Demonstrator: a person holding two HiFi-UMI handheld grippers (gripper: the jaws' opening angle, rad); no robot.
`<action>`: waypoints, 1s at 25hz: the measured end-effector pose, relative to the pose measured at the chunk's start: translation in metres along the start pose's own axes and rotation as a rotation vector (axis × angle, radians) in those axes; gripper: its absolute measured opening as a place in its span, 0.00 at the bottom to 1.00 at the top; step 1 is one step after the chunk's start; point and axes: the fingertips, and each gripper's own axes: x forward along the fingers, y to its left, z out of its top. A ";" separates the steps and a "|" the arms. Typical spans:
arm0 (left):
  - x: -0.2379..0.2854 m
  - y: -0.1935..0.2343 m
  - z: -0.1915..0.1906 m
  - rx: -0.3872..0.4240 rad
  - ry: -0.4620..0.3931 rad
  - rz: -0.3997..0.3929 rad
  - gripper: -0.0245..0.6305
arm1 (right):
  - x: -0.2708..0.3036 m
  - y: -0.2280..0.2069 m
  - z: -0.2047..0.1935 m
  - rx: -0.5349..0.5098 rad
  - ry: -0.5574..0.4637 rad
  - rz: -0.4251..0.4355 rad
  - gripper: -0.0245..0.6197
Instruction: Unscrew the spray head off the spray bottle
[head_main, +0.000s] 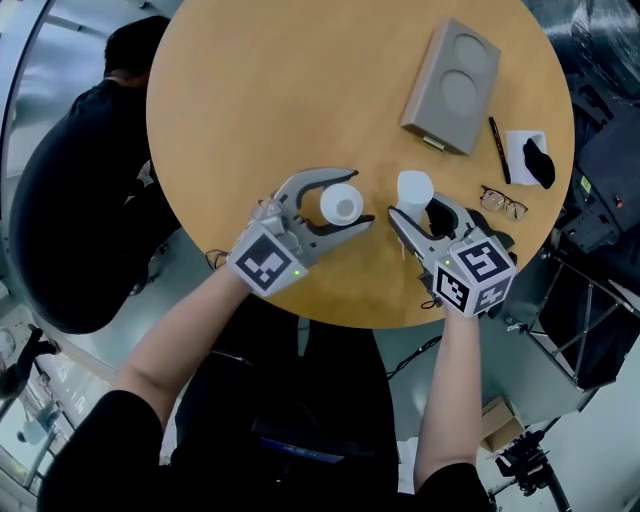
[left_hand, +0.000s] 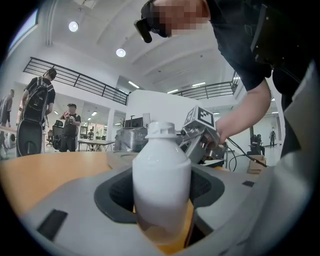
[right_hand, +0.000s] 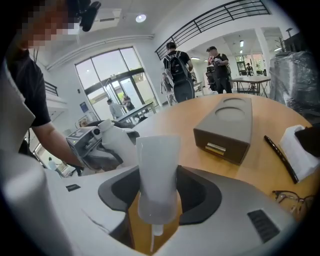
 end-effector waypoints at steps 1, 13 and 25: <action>0.003 0.000 -0.008 -0.002 0.007 -0.004 0.50 | 0.005 -0.004 -0.006 -0.002 0.019 -0.014 0.40; 0.011 0.000 -0.051 -0.019 0.068 -0.048 0.50 | 0.040 -0.008 -0.032 -0.029 0.163 -0.040 0.40; -0.011 -0.006 -0.063 0.025 0.233 -0.105 0.60 | 0.055 0.016 -0.031 -0.063 0.216 -0.017 0.45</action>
